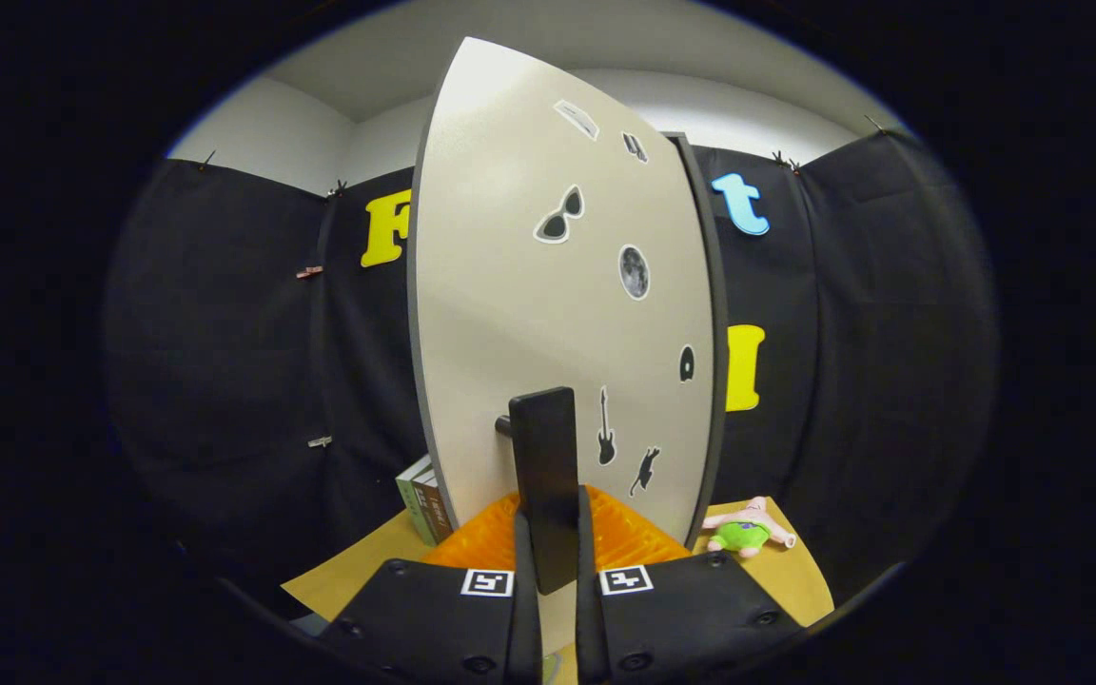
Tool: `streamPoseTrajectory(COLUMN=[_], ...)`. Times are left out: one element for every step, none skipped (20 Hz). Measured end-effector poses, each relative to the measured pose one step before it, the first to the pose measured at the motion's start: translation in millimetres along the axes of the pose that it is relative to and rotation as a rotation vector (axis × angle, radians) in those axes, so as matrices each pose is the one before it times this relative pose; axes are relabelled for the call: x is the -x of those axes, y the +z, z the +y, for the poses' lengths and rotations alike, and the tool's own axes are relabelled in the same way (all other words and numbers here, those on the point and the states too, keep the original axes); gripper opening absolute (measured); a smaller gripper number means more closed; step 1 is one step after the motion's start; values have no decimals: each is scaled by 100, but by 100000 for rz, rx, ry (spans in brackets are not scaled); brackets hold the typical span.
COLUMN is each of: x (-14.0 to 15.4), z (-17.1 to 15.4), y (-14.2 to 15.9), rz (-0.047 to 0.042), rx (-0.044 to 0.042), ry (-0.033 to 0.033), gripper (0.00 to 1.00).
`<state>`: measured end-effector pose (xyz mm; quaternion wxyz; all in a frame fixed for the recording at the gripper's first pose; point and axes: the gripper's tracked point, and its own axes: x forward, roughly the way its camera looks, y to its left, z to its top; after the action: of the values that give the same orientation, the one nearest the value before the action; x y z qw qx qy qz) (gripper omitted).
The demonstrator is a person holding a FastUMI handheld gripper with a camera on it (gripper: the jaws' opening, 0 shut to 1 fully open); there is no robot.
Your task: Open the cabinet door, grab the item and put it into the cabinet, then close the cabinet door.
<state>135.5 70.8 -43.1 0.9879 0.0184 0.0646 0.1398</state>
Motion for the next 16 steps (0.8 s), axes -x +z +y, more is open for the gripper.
streamPoseTrajectory(x=[265, 219, 52, 55, 102, 62, 177, 205, 213, -52, -71, 15, -56, 51, -10, -45], z=[-629, -583, -473, -397, -176, -233, -195, -183, -482, -413, -484, -444, -381, -374, -442, -419], y=[92, 58, 5, 78, -105, 38, -166, -132, 160, 123, 67, 114, 76, 138, 96, 130], rz=[-472, -228, -33, -380, -103, -258, 519, 463, -348, -387, -449, -568, -612, -633, -704, -552], rx=[1254, -12, -1442, -1969, -1713, -1481, -1009, -268, 557, 827, 641, 345, 258, 53, 264, 515], ry=[-2305, -2243, -2718, -2539, -2231, -1982, -1688, -1411, -1032, -1106, -1435, -1644, -1736, -1695, -1487, -1483], gripper=[18, 18, 18, 18, 17, 17, 17, 16, 16, 16, 16, 16, 16, 16, 13, 12])
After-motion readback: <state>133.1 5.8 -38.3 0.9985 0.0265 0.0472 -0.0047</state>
